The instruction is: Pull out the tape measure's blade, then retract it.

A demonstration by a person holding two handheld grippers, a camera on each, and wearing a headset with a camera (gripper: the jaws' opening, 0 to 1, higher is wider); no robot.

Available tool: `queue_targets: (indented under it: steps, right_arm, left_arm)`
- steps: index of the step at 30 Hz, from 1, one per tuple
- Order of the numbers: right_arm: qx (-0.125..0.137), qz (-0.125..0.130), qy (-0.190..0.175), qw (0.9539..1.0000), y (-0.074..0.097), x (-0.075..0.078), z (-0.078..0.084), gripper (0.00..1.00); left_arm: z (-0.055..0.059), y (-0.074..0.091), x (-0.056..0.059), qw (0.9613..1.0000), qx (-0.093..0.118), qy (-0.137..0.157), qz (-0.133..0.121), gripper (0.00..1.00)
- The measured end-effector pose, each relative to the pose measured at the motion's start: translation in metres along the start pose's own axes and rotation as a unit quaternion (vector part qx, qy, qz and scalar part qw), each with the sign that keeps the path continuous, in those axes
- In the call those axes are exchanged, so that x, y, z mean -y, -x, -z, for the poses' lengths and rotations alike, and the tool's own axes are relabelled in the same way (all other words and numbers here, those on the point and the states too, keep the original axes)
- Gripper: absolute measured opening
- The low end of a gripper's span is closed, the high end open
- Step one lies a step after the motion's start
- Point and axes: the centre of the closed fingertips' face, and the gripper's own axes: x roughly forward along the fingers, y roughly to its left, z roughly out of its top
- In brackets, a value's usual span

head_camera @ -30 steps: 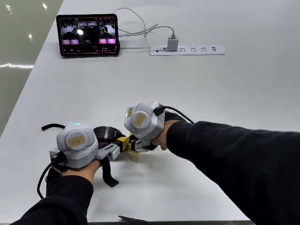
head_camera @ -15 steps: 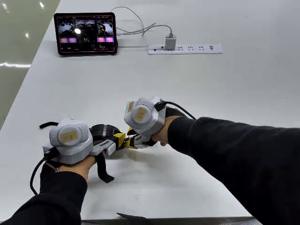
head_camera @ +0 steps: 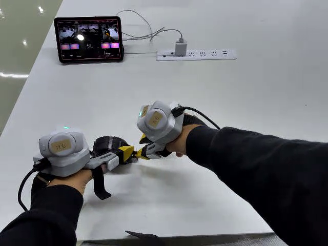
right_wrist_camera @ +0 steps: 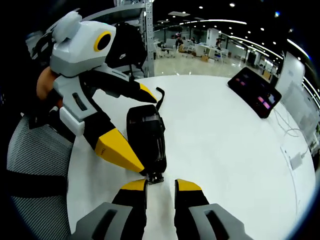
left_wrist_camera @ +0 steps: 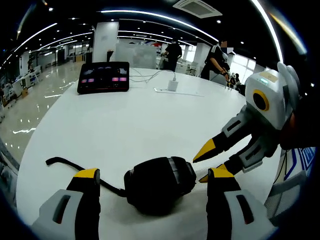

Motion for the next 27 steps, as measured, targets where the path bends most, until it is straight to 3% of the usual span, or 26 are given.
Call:
queue_targets:
  steps: [4,13,18,19,22,23,27]
  right_arm:
    - [0.001,0.005,-0.011,0.9999,0.004,0.002,0.001,0.22]
    - [0.018,0.012,-0.023,0.9995,0.021,-0.001,0.009,0.27]
    - [0.029,0.017,-0.04,0.9986,0.032,-0.002,0.021,0.3]
    - [0.032,0.02,-0.045,0.9983,0.035,-0.002,0.024,0.3]
    - [0.034,0.024,-0.057,0.9975,0.042,-0.002,0.031,0.32]
    - [0.039,0.026,-0.059,0.9972,0.046,-0.002,0.032,0.32]
    - [0.048,0.031,-0.066,0.9962,0.058,-0.001,0.036,0.35]
  left_arm:
    - [0.001,0.0,0.002,0.9999,-0.005,-0.014,0.008,0.99]
    - [0.005,0.002,0.005,0.9979,-0.017,-0.047,0.042,0.99]
    - [0.004,0.005,0.013,0.9943,-0.015,-0.065,0.083,0.99]
    - [0.0,0.006,0.02,0.9925,-0.004,-0.061,0.106,0.99]
    - [-0.002,0.009,0.024,0.9887,0.001,-0.086,0.123,0.99]
    - [0.0,0.01,0.027,0.9871,-0.007,-0.086,0.135,0.99]
    - [0.0,0.012,0.025,0.9853,-0.015,-0.092,0.143,0.99]
